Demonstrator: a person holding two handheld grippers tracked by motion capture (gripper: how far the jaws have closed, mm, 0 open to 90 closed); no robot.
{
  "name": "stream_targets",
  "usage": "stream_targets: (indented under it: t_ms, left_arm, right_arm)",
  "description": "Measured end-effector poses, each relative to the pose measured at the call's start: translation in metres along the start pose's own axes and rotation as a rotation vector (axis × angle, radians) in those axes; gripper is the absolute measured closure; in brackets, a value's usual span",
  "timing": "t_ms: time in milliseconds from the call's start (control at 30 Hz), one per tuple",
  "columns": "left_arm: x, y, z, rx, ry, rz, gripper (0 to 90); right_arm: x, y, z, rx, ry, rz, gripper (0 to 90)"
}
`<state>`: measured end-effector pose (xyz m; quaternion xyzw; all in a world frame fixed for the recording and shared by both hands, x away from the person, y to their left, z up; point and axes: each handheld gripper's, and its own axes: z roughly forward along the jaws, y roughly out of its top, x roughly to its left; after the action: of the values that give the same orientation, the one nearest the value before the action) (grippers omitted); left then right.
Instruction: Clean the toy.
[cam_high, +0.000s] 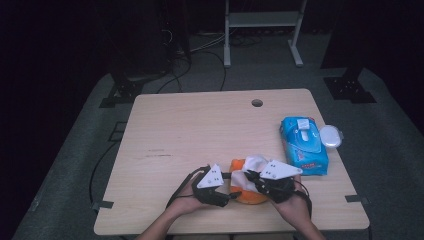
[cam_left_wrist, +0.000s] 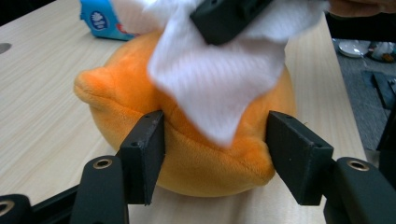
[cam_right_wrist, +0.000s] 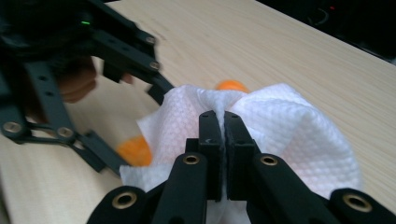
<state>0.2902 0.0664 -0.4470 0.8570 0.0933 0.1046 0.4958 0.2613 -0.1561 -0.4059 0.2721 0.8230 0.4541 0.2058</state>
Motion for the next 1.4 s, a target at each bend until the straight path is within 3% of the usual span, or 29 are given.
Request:
stream_targets:
  t_ms: [100, 267, 400, 533, 600, 800, 1067, 1200, 1333, 1400]
  left_arm:
    - [-0.001, 0.0, 0.0, 0.011, 0.009, 0.003, 38.4]
    - [-0.002, 0.001, 0.001, 0.003, 0.0, 0.005, 38.7]
    - [-0.008, 0.001, 0.004, 0.014, -0.014, 0.041, 38.5]
    - [-0.011, 0.001, 0.005, 0.01, -0.047, 0.039, 37.7]
    - [-0.011, 0.001, 0.005, 0.012, -0.044, 0.047, 37.8]
    - [-0.008, 0.0, 0.004, 0.011, -0.039, 0.031, 38.0]
    - [-0.014, 0.006, 0.005, -0.037, 0.046, 0.099, 33.4]
    - [-0.014, 0.008, 0.004, -0.083, 0.053, 0.093, 31.8]
    - [-0.012, 0.006, 0.007, -0.034, 0.068, 0.099, 34.7]
    - [-0.009, 0.004, 0.008, -0.025, 0.072, 0.066, 35.1]
  right_arm:
    - [0.007, 0.003, 0.007, 0.017, -0.007, -0.052, 86.6]
    - [-0.003, 0.002, 0.004, 0.017, -0.045, -0.011, 86.8]
    - [0.004, 0.004, 0.007, 0.006, -0.038, -0.021, 86.8]
    - [0.004, 0.009, 0.015, 0.015, -0.057, -0.035, 86.9]
    - [0.0, 0.009, 0.016, 0.022, -0.077, -0.036, 87.0]
    - [-0.022, 0.001, 0.005, 0.032, -0.117, 0.03, 87.0]
    - [-0.023, -0.003, 0.001, 0.03, -0.111, 0.052, 86.9]
    - [-0.024, -0.004, 0.002, 0.025, -0.099, 0.061, 86.9]
    - [-0.023, -0.003, 0.003, 0.022, -0.083, 0.064, 86.8]
    - [-0.02, -0.002, 0.001, 0.021, -0.071, 0.038, 86.7]
